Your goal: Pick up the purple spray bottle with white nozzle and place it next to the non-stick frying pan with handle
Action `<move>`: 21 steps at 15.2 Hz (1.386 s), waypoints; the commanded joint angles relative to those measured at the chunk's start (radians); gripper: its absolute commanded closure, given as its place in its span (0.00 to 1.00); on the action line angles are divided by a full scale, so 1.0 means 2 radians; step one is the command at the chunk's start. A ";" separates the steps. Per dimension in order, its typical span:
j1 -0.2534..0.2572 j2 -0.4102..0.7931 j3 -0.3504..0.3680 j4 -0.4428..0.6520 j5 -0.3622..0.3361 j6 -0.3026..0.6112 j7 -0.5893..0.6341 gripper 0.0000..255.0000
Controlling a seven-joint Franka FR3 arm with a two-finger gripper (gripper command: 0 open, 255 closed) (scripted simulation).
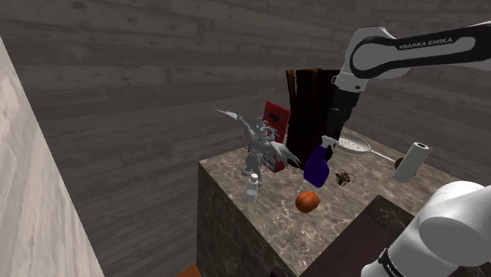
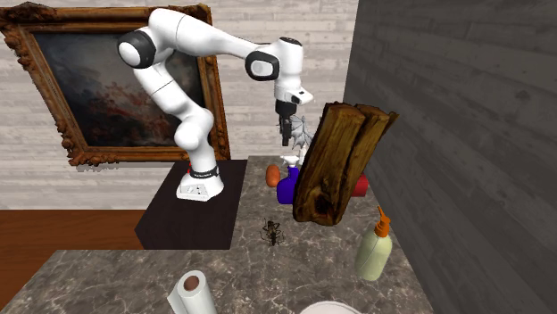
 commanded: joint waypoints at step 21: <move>-0.011 0.090 -0.039 -0.021 -0.014 0.122 -0.038 1.00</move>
